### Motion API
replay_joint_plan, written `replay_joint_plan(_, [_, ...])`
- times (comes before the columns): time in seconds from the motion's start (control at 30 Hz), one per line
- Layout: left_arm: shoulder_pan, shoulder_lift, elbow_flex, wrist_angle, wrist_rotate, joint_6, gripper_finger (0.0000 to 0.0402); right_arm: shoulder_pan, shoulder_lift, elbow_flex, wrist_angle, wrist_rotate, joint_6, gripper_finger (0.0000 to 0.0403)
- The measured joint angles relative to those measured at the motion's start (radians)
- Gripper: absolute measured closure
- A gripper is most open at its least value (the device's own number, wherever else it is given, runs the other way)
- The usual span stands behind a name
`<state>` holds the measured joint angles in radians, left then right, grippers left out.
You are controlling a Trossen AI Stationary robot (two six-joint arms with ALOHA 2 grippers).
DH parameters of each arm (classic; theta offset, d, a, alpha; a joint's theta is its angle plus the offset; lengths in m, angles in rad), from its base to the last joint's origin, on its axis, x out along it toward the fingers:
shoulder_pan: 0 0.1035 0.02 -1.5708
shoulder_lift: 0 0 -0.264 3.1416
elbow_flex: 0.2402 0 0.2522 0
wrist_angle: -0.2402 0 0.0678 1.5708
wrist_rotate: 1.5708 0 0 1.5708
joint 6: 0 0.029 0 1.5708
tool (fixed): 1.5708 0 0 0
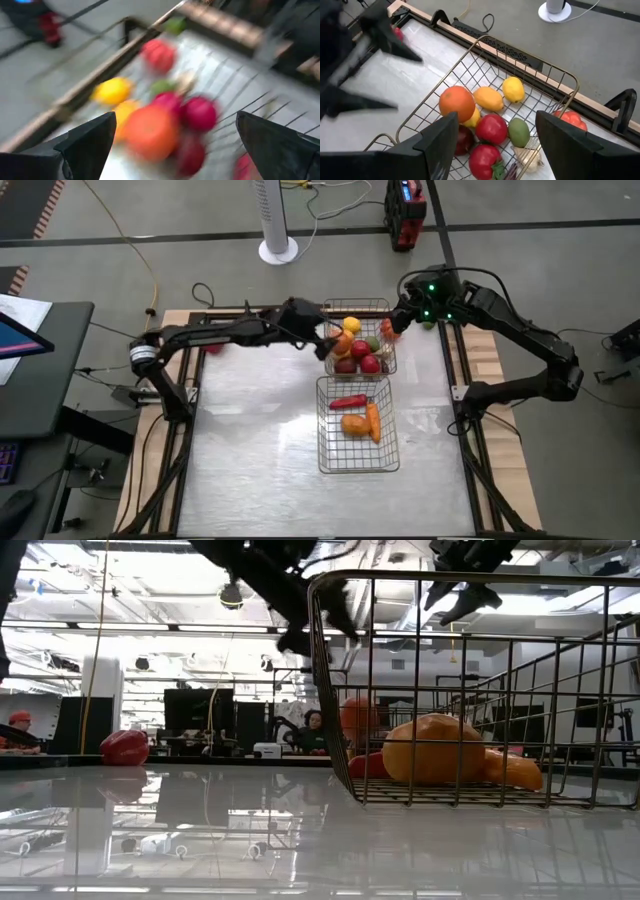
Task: Sort produce into baskets
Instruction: Put the red bell pepper into the bottom wire basket
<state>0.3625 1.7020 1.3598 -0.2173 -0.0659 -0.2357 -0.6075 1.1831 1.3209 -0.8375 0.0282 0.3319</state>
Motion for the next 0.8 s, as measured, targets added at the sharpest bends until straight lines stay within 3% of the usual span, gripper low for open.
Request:
replay_joint_plan(0.13, [0.039, -0.063, 0.018, -0.278, -0.101, 0.098, 0.0003, 0.000, 0.000, 0.000, -0.005, 0.000, 0.000, 0.0112])
replay_joint_plan(0.3, [0.142, -0.141, -0.081, -0.491, -0.120, 0.054, 0.0003, 0.000, 0.000, 0.000, -0.008, 0.000, 0.000, 0.0112])
replay_joint_plan(0.47, [0.244, -0.233, -0.228, -0.517, -0.141, -0.050, 0.0003, 0.000, 0.000, -0.001, -0.008, 0.000, 0.000, 0.0112])
replay_joint_plan(0.63, [0.311, -0.299, -0.336, -0.590, -0.231, -0.132, 0.0003, 0.000, 0.000, -0.001, -0.008, 0.000, 0.000, 0.0112])
replay_joint_plan(0.8, [0.406, -0.362, -0.441, -0.609, -0.230, -0.178, 0.0003, 0.000, 0.000, -0.001, -0.008, 0.000, -0.001, 0.0112])
